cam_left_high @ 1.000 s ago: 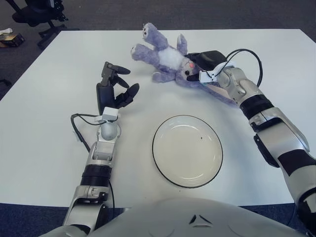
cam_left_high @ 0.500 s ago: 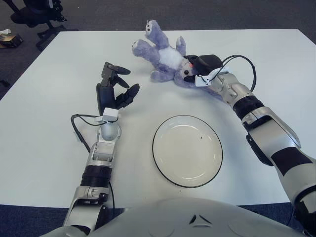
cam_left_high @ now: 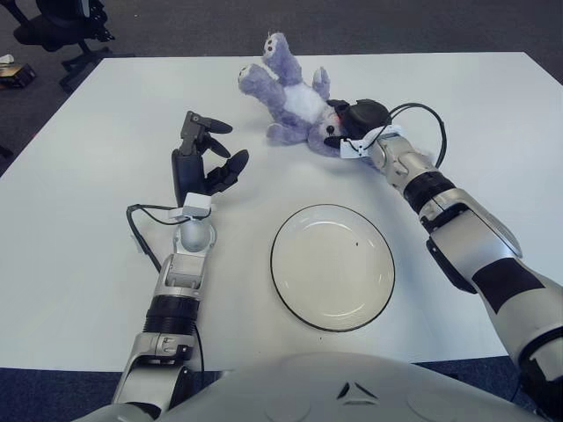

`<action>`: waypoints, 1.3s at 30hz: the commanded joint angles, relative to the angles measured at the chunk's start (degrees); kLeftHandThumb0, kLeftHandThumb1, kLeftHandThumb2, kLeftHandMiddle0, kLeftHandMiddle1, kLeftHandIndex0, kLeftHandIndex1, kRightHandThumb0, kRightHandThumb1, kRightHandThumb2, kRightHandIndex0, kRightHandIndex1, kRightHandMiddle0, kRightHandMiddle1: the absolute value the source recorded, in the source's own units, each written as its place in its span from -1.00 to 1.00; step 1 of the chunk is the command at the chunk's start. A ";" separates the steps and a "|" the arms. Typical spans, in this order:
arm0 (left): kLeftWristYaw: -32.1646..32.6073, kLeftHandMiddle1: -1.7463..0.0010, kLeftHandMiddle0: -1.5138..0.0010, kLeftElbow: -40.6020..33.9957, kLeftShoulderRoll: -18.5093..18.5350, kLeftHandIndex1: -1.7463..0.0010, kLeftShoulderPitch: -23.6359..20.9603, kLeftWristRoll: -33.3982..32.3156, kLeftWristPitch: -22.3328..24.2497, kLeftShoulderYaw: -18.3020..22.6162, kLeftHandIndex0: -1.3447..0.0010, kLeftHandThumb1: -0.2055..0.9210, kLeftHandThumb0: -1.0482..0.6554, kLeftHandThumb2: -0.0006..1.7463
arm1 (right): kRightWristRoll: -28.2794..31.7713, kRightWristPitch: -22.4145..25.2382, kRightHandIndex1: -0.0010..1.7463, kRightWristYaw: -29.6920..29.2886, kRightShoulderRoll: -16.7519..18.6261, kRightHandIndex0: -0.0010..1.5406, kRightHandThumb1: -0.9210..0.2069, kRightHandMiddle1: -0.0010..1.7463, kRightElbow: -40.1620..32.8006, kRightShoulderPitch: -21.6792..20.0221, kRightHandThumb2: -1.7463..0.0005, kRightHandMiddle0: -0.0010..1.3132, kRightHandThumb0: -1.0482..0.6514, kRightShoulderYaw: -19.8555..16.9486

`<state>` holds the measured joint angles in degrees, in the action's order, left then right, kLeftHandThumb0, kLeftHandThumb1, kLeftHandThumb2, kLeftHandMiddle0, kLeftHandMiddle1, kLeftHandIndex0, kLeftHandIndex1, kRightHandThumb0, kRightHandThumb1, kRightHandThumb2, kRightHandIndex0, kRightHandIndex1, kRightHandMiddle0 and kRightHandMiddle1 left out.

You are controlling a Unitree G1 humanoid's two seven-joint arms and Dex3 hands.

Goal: Put the doll into the plate.

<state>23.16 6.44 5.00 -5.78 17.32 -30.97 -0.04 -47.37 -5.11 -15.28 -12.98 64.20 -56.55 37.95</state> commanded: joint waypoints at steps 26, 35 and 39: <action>1.24 -1.00 0.00 3.83 -2.76 -0.73 5.66 0.64 0.13 -0.69 0.36 1.00 -0.19 -0.65 | 1.00 -9.49 0.86 -19.58 -1.31 -0.35 -0.22 0.94 7.79 3.44 -0.21 -0.40 0.23 -0.40; 1.35 -1.00 0.00 4.05 -2.67 -0.73 5.44 0.61 0.02 -0.55 0.36 1.00 -0.18 -0.65 | 2.60 -13.40 0.87 -20.00 -2.06 -0.25 -0.05 1.00 8.33 3.31 -0.38 -0.41 0.23 -2.25; 1.58 -1.00 -0.01 4.41 -2.56 -0.73 5.10 0.59 -0.17 -0.36 0.37 1.00 -0.18 -0.65 | 5.18 -17.86 0.87 -20.16 -3.28 -0.24 -0.05 1.00 7.93 3.45 -0.38 -0.43 0.24 -4.95</action>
<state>24.17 6.26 4.44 -6.00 17.98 -30.99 -0.02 -43.31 -20.86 -36.32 -15.04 71.31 -54.93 34.05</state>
